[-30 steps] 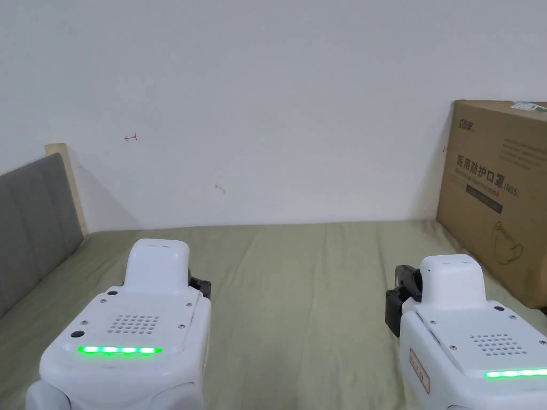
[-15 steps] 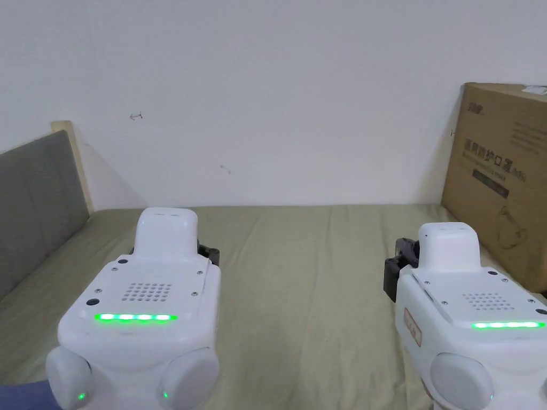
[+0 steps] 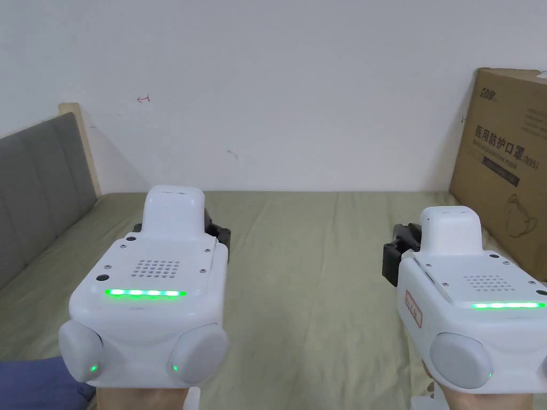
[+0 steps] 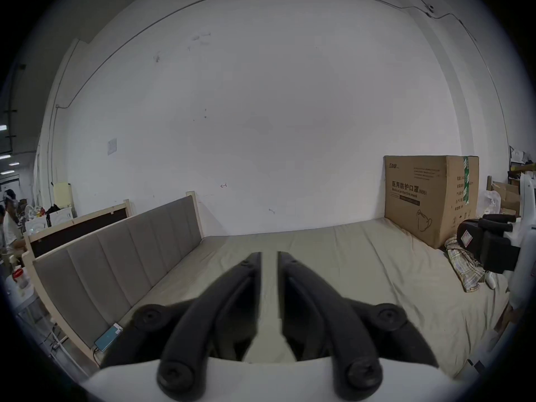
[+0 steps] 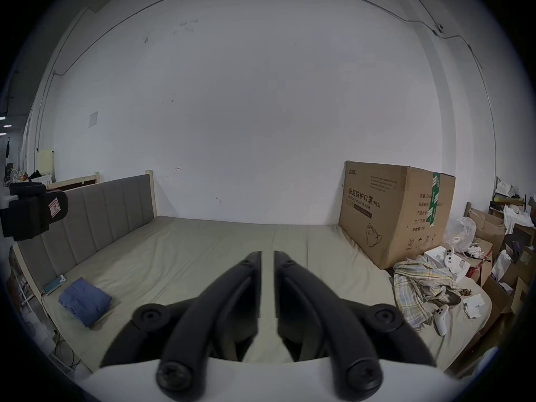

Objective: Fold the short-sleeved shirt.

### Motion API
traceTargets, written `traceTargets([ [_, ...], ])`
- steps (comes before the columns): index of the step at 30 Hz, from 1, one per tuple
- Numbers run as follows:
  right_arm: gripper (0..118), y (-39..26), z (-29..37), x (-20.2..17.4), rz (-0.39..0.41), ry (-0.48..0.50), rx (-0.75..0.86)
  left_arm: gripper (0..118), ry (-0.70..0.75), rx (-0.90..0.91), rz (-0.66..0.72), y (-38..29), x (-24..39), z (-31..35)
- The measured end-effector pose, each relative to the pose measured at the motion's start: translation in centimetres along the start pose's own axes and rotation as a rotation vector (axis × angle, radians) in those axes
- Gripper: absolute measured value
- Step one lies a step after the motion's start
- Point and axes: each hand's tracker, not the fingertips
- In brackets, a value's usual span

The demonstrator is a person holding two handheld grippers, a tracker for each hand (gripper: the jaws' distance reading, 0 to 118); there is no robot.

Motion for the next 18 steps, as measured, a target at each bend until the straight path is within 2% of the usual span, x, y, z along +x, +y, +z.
traceTargets([
  [1, 35, 0.00, -0.05, 0.04, -0.003, -0.001, -0.001, 51, -0.009, -0.007, 0.001, -0.09, -0.08, -0.13],
  [2, 37, -0.03, -0.05, 0.05, -0.006, -0.002, -0.002, 56, -0.017, -0.019, 0.002, -0.13, -0.08, -0.24],
  [3, 37, -0.05, -0.10, 0.07, -0.007, -0.003, -0.004, 56, -0.027, -0.019, 0.004, -0.19, -0.06, -0.29],
  [4, 44, -0.07, -0.17, 0.08, -0.007, -0.009, -0.005, 70, -0.029, -0.021, 0.002, -0.28, 0.03, -0.31],
  [5, 59, -0.11, -0.21, 0.11, -0.009, -0.015, -0.004, 86, -0.030, -0.022, 0.003, -0.39, 0.10, -0.32],
  [7, 82, -0.23, -0.15, 0.19, -0.012, -0.025, 0.000, 99, -0.032, -0.018, 0.011, -0.52, 0.24, -0.19],
  [8, 87, -0.31, -0.15, 0.30, -0.015, -0.027, 0.006, 103, -0.027, -0.016, 0.014, -0.56, 0.38, -0.15],
  [15, 88, -0.62, -0.27, 0.66, -0.025, -0.041, 0.002, 105, -0.046, -0.047, -0.006, -0.85, 0.66, -0.48],
  [18, 88, -0.73, -0.34, 0.71, -0.026, -0.040, -0.001, 105, -0.127, -0.073, 0.032, -0.81, 0.43, -0.70],
])
